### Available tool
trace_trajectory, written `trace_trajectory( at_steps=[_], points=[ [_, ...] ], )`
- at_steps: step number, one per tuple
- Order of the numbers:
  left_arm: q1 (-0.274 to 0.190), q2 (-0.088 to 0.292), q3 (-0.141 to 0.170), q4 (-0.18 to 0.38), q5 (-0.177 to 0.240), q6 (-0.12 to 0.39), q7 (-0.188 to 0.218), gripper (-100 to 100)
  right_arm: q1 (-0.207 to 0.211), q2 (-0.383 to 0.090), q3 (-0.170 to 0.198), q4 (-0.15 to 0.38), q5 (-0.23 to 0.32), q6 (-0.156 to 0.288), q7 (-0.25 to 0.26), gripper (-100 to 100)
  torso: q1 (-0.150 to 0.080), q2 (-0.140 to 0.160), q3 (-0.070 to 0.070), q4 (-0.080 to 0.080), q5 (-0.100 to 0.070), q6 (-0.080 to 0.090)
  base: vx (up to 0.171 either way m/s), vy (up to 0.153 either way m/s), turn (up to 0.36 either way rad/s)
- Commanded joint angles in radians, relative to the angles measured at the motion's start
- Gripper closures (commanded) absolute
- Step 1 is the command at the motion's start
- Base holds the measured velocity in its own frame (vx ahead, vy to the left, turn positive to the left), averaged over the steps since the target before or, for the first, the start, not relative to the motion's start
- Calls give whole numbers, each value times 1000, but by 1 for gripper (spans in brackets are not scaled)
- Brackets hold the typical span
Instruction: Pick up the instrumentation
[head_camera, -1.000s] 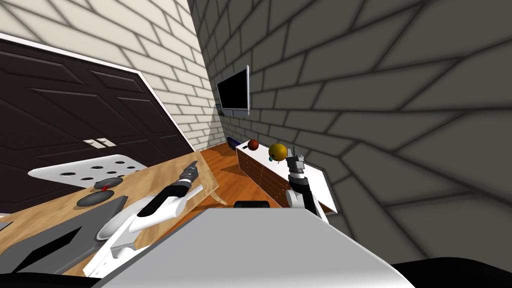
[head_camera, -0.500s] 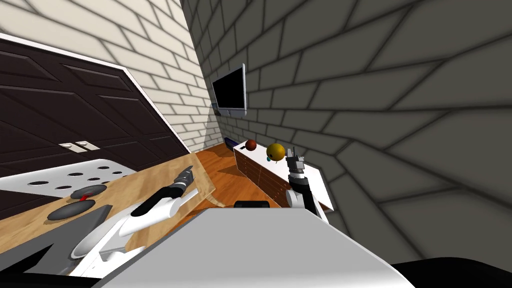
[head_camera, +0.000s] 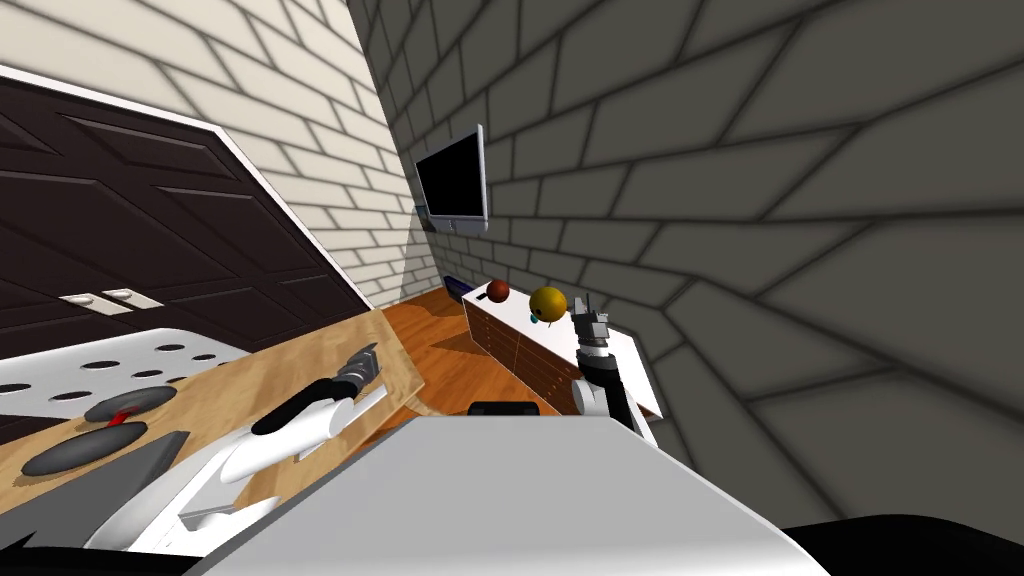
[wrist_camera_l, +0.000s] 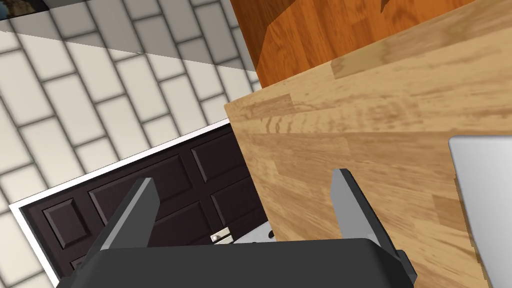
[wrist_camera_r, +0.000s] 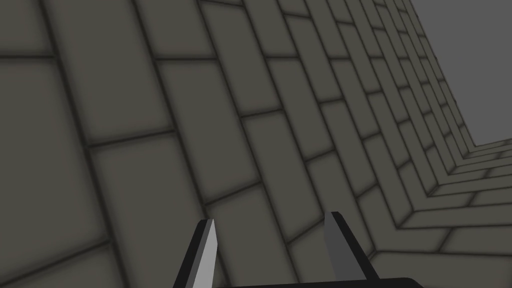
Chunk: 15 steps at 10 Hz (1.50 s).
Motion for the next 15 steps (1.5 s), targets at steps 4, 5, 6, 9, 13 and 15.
trace_trajectory(
  at_steps=[4, 5, 6, 9, 13, 15],
  points=[
    [6, 27, 61, 93, 71, 126, 23, -100, 0, 0, 0, 0, 0, 0, 0, 0, 0, 0, 0, 0, 0, 0, 35, -5, -67],
    [6, 27, 61, 93, 71, 156, 23, -100, 0, 0, 0, 0, 0, 0, 0, 0, 1, -1, 0, 0, 0, 0, 33, 2, -43],
    [7, 35, 83, 127, 95, 189, 31, -100, 0, 0, 0, 0, 0, 0, 0, 0, 1, 0, 0, 0, 0, 0, 38, 1, -55],
    [9, 44, 102, 161, 119, 264, 38, -100, 0, 0, 0, 0, 0, 0, 0, 0, 1, 0, 0, 0, 0, 0, 33, 8, -38],
    [13, 63, 136, 228, 165, 361, 49, -100, 0, 0, 0, 0, 0, 0, 0, 0, 2, -1, 0, 0, 0, -1, 37, 21, -30],
    [15, 72, 150, 260, 187, 406, 53, -100, 0, 0, 0, 0, 0, 0, 0, 0, 3, 0, 0, 0, 1, 0, 31, 31, -22]
  ],
)
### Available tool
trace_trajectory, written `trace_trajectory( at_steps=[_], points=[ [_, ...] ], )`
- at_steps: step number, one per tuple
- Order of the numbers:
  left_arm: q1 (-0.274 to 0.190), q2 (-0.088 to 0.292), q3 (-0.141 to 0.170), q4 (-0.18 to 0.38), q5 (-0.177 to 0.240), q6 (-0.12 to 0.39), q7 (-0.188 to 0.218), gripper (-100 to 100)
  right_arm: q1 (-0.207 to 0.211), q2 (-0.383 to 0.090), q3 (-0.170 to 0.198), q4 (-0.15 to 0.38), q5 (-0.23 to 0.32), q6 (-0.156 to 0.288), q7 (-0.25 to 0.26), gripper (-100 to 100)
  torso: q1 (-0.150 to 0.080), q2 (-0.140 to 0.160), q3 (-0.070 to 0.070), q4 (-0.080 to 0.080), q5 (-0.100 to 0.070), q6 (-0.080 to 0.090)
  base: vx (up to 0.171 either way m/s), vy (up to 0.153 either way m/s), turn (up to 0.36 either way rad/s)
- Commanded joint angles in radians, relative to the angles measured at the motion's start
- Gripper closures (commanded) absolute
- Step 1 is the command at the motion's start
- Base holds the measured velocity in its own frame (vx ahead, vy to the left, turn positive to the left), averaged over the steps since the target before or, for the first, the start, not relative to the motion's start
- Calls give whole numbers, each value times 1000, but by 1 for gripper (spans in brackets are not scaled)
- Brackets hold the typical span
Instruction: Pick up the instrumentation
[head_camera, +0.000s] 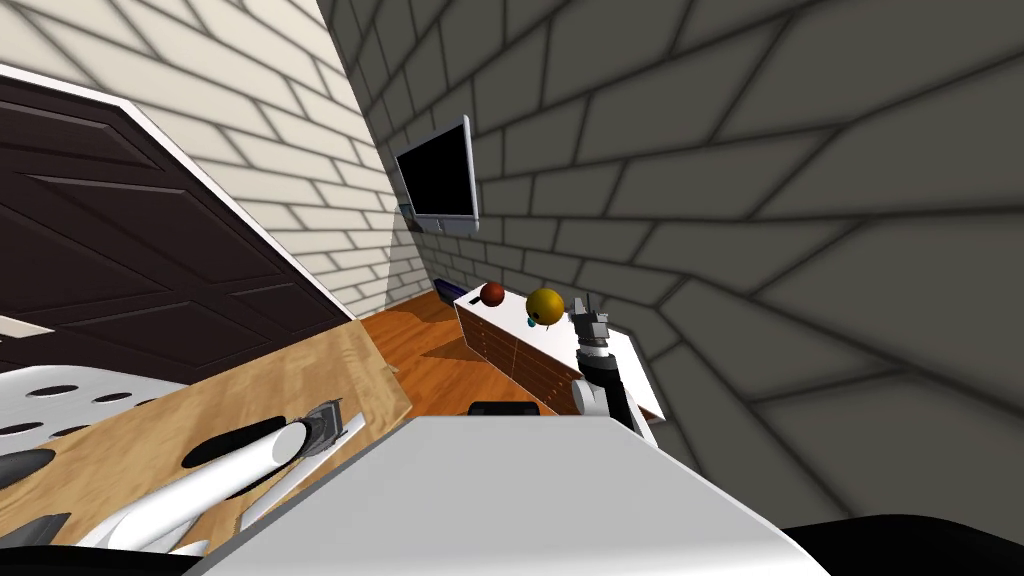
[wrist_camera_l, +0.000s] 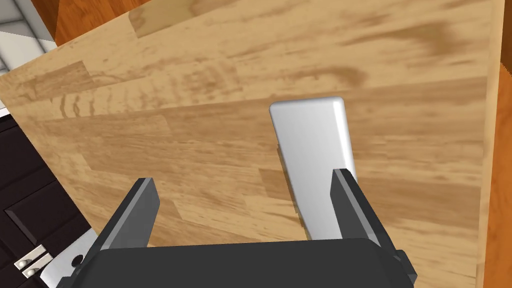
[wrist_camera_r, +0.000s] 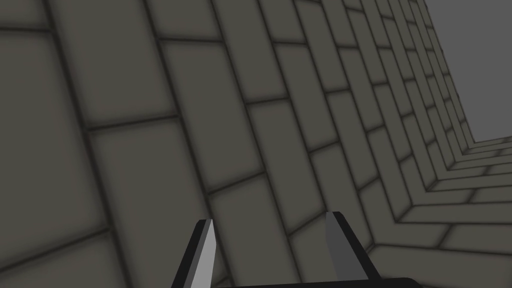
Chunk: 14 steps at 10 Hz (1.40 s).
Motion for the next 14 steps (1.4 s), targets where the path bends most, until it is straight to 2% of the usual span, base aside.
trace_trajectory(
  at_steps=[1, 2, 3, 5, 6, 8, 9, 14],
  points=[
    [4, 13, 16, 39, 29, 49, 1, -100, 0, 0, 0, 0, 0, 0, 0, 0, 0, 0, 0, 0, 0, 0, 50, 40, -15],
    [6, 22, 27, 69, 49, 73, 4, -100, 0, 0, 0, 0, 0, 0, 0, 0, 1, -1, 0, 0, 0, 0, 51, 62, -22],
    [6, 22, 27, 69, 49, 88, 4, -100, 0, 0, 0, 0, 0, 0, 0, 0, 2, -1, -1, 0, 0, 0, 38, 52, -5],
    [11, 38, 44, 128, 85, 148, 7, -100, 0, 0, 0, 0, 0, 0, 0, 0, 1, -1, -1, 0, 0, 0, 42, 53, 0],
    [11, 38, 44, 128, 85, 157, 7, -100, 0, 0, 0, 0, 0, 0, 0, 0, 2, 0, 0, 0, 0, 0, 36, 56, 2],
    [14, 51, 56, 181, 117, 211, 8, -100, 0, 0, 0, 0, 0, 0, 0, 0, 2, -1, 0, 0, 0, 0, 46, 64, 11],
    [14, 51, 56, 181, 117, 215, 8, -100, 0, 0, 0, 0, 0, 0, 0, 0, 3, -1, -1, 0, 1, 0, 50, 56, 5],
    [21, 68, 63, 289, 176, 315, 7, -100, 0, 0, 0, 0, 0, 0, 0, 0, 4, -2, -1, 0, 1, 0, 50, 86, 21]
  ],
)
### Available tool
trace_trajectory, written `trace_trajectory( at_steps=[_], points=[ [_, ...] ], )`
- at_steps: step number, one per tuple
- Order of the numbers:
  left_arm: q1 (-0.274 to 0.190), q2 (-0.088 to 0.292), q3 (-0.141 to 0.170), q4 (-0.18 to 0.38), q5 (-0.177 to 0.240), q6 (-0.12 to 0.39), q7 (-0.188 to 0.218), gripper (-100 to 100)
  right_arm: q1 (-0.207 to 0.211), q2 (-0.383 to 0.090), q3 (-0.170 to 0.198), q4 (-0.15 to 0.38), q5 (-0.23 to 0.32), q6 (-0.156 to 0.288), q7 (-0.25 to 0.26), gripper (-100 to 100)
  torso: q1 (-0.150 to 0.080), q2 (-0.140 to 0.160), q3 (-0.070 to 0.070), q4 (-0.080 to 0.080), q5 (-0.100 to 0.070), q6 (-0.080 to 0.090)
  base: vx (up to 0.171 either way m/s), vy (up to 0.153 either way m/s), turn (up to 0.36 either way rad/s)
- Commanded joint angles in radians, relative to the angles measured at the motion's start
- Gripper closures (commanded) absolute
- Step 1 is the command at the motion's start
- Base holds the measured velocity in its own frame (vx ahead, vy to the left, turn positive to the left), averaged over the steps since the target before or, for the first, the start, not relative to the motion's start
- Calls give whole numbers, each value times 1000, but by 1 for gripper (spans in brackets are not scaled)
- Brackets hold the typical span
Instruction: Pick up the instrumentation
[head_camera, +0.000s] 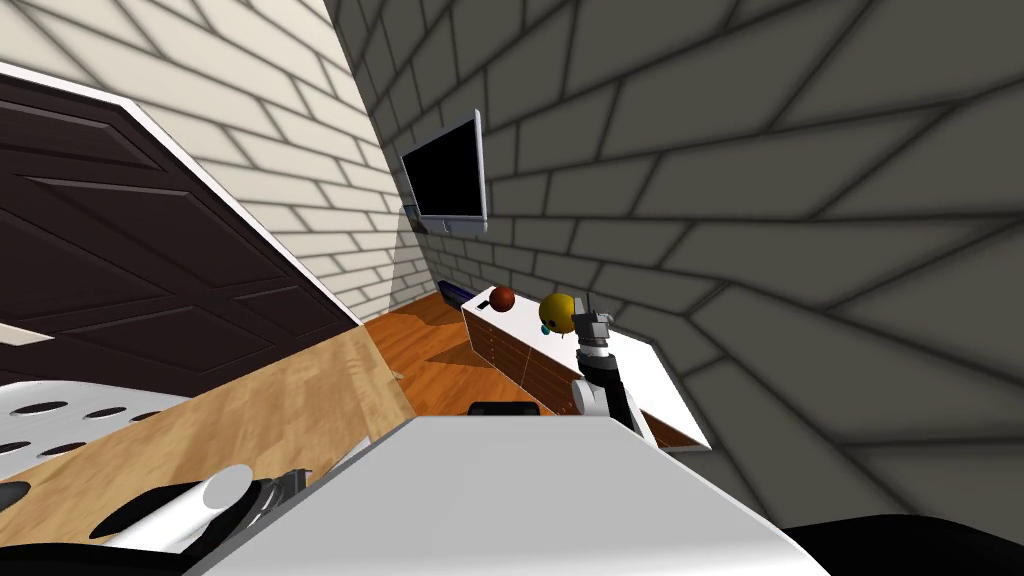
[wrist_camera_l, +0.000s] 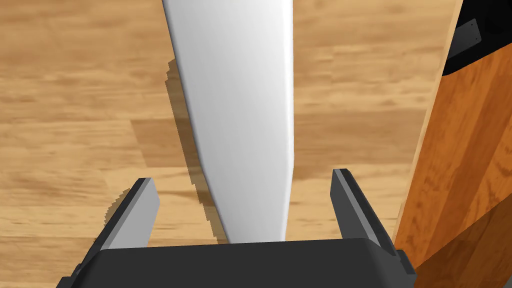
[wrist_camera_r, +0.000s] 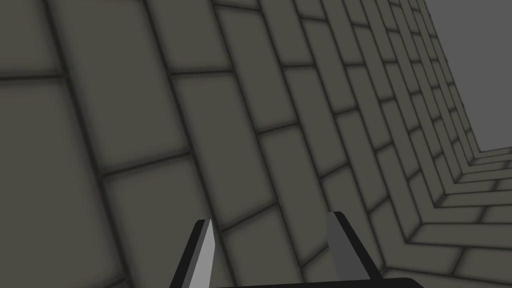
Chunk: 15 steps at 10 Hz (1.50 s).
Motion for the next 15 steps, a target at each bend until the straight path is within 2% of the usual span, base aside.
trace_trajectory(
  at_steps=[1, 2, 3, 4, 5, 7, 8, 9, 13, 14, 15],
  points=[
    [-3, 4, -3, 34, 13, 22, -2, -100, 0, 0, 0, 0, 0, 0, 0, 0, 0, 0, 0, 0, 0, 0, 40, 83, 20],
    [-3, -2, -10, 59, 23, 36, -3, -100, 0, 0, 0, 0, 0, 0, 0, 0, 0, 0, 0, 0, 0, 0, 56, 109, 18],
    [-2, 2, -4, 48, 20, 25, -5, -100, 0, 0, 0, 0, 0, 0, 0, 0, 1, 0, 0, 0, 0, 0, 28, 53, -2],
    [-2, 2, -5, 51, 21, 27, -7, 0, 0, 0, 0, 0, 0, 0, 0, 0, -2, 1, 1, 0, 0, 0, 4, 10, -3],
    [-15, -8, -18, 79, 9, -2, -9, -100, 0, 0, 0, 0, 0, 0, 0, 0, -4, 2, 1, 1, -1, 0, -1, 17, 4],
    [-32, -19, -35, 114, -7, -37, -12, -100, 0, 0, 0, 0, 0, 0, 0, 0, -4, 3, 2, 1, -1, 0, -6, 25, 0],
    [-28, -15, -30, 105, -2, -24, -11, -100, 0, 0, 0, 0, 0, 0, 0, 0, -4, 4, 2, 1, -1, 0, -2, 12, -1],
    [-29, -16, -31, 107, -3, -29, -12, 100, 0, 0, 0, 0, 0, 0, 0, 0, -5, 4, 2, 1, -1, 0, 0, 0, 0],
    [-28, -17, -32, 108, -3, -27, -12, 100, 0, 0, 0, 0, 0, 0, 0, 0, -4, 3, 2, 1, -1, 1, 0, 0, 0],
    [-28, -17, -32, 108, -3, -27, -12, 0, 0, 0, 0, 0, 0, 0, 0, 0, -4, 3, 2, 1, -1, 1, 0, 0, 0],
    [-15, -8, -18, 79, 9, -2, -9, 100, 0, 0, 0, 0, 0, 0, 0, 0, -4, 3, 2, 1, -1, 1, 3, -13, -3]
  ],
)
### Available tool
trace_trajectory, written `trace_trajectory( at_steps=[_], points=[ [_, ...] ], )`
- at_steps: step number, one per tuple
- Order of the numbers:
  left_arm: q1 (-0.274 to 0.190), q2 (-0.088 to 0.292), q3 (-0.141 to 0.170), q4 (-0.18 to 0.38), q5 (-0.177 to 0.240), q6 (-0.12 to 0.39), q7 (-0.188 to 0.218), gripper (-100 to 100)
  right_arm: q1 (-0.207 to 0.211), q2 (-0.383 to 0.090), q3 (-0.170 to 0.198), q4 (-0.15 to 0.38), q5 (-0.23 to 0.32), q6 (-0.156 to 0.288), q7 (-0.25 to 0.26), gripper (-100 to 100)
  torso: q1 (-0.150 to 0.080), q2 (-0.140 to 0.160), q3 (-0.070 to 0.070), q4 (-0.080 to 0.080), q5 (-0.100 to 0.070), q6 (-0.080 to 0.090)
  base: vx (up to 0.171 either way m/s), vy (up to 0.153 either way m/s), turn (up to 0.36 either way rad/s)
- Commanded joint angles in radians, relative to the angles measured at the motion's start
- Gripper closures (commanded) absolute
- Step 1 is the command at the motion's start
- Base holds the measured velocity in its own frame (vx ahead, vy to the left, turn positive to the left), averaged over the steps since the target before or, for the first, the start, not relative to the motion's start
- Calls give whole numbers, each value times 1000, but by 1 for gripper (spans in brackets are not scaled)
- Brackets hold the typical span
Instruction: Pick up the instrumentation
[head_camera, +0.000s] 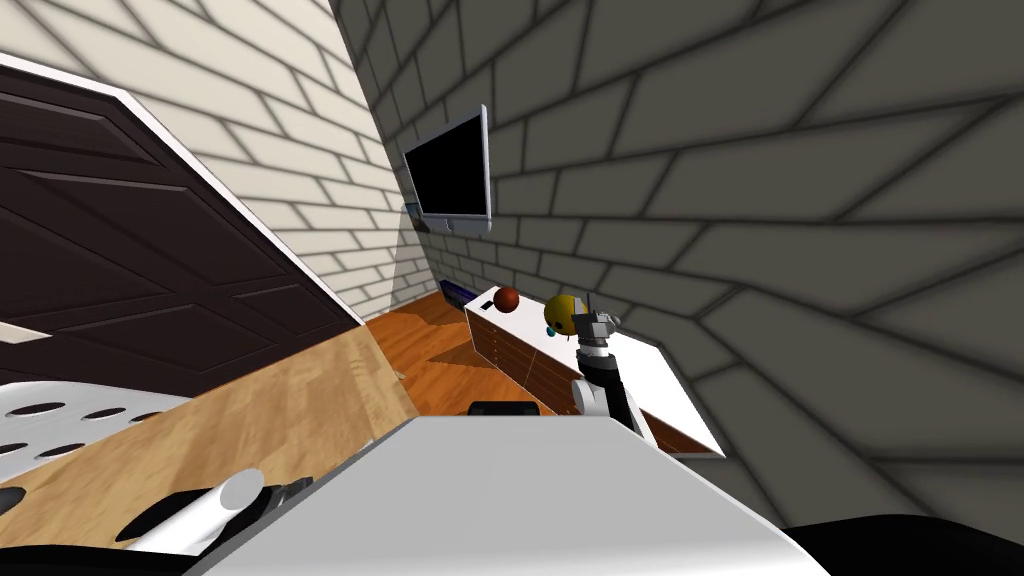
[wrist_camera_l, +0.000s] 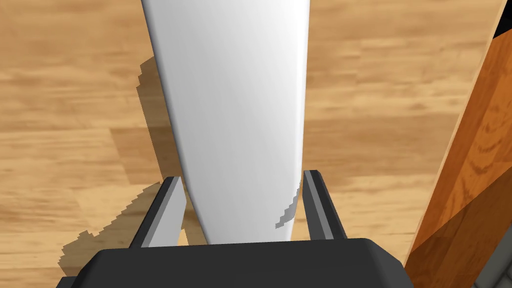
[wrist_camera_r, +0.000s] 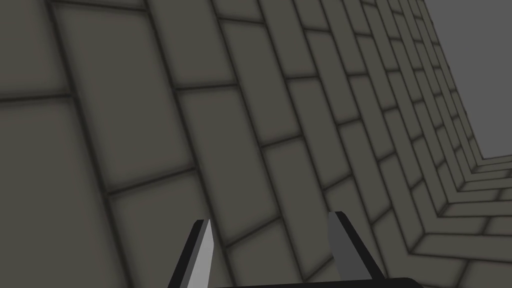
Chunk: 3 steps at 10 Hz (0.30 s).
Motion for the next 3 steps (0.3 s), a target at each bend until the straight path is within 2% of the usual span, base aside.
trace_trajectory(
  at_steps=[1, 2, 3],
  points=[
    [14, 15, 18, -28, 16, 34, 1, 100, 0, 0, 0, 0, 0, 0, 0, 0, 0, 0, 0, 0, 0, 0, 7, -27, -4],
    [10, 8, 11, -21, 10, 19, 2, 100, 0, 0, 0, 0, 0, 0, 0, 0, -1, 0, 0, 0, 0, 0, 4, -12, 3],
    [11, 9, 12, -23, 11, 23, 2, 0, 0, 0, 0, 0, 0, 0, 0, 0, 0, 0, 0, 0, 0, 0, 0, 0, 0]
  ],
)
